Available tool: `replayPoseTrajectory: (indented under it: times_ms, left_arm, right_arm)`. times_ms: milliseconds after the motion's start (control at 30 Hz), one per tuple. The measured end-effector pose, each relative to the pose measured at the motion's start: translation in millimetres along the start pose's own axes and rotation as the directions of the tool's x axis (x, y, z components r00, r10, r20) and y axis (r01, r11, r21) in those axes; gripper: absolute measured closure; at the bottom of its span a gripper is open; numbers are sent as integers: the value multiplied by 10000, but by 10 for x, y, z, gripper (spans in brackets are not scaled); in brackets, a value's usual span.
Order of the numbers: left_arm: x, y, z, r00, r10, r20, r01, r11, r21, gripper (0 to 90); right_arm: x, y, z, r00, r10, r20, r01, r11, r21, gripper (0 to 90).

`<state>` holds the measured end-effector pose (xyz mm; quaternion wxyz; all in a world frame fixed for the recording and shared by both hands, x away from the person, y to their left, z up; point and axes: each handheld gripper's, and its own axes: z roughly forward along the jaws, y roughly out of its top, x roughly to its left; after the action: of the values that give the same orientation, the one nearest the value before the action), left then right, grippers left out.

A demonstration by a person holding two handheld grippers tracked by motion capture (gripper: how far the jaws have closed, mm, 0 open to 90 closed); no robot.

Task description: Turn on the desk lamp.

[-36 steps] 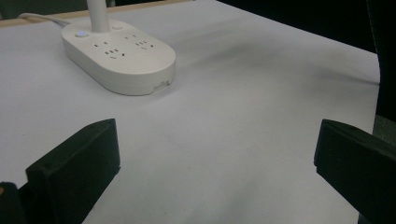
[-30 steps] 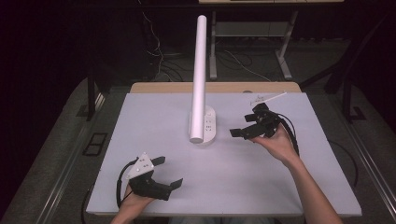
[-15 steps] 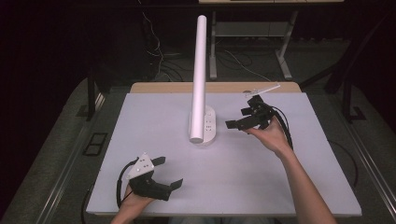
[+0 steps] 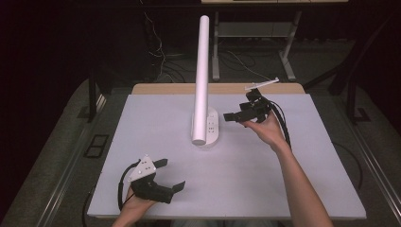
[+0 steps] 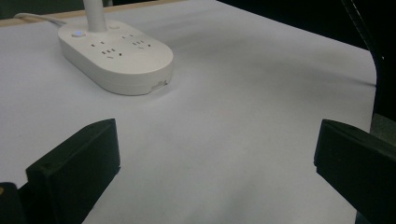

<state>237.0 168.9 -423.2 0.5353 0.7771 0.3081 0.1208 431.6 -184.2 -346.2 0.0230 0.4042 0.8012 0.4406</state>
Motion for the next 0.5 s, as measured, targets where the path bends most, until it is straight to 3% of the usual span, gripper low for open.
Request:
replayPoseTrajectory:
  times_ms: [500]
  left_arm:
    - [5,0,2,10000,2,18,-2,10000,-6,0]
  right_arm:
    - [-125,189,182,9990,425,160,-422,9989,-201,4]
